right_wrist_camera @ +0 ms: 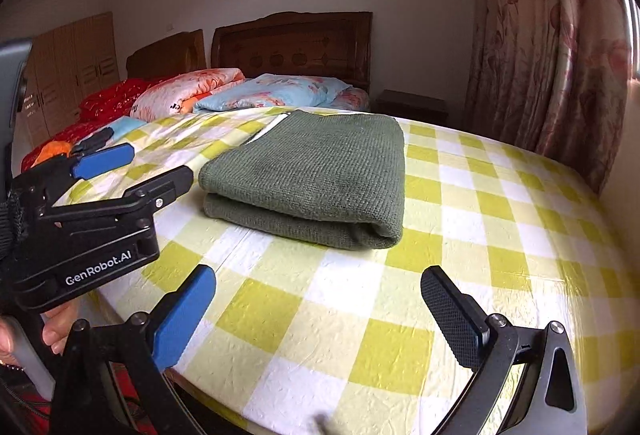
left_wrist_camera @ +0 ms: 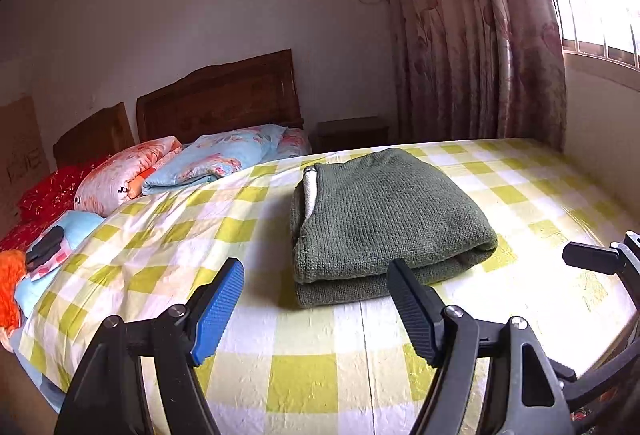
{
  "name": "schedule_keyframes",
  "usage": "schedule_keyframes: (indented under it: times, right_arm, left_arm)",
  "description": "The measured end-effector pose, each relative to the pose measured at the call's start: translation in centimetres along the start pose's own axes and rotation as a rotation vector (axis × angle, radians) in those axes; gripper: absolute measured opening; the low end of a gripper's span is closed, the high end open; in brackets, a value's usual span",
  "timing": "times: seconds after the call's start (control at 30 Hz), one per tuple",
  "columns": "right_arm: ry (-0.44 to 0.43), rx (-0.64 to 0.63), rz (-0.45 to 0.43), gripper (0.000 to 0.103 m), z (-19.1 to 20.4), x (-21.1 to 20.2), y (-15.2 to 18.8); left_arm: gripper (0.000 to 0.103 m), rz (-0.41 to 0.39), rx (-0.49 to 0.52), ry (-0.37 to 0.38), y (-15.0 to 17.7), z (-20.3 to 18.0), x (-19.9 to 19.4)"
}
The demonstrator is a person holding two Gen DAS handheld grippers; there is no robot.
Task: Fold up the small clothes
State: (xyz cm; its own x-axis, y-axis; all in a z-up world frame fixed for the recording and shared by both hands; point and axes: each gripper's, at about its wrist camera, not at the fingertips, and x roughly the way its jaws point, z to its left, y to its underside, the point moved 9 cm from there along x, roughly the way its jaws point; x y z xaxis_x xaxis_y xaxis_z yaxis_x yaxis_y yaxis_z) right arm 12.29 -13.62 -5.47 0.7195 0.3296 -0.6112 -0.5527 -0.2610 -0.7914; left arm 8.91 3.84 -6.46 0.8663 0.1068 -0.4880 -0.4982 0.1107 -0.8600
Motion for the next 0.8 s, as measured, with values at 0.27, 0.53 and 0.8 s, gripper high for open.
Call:
schedule_keyframes:
  times: [0.27, 0.53, 0.8]
  right_arm:
    - [0.007, 0.025, 0.024, 0.103, -0.4, 0.7, 0.4]
    - [0.014, 0.065, 0.042, 0.103, -1.0, 1.1, 0.8]
    - [0.013, 0.078, 0.050, 0.103, -1.3, 1.3, 1.0]
  left_arm:
    - [0.075, 0.010, -0.002, 0.008, 0.3, 0.0, 0.2]
    - [0.075, 0.014, -0.005, 0.008, 0.4, 0.0, 0.3]
    - [0.075, 0.022, -0.007, 0.010, 0.6, 0.0, 0.5]
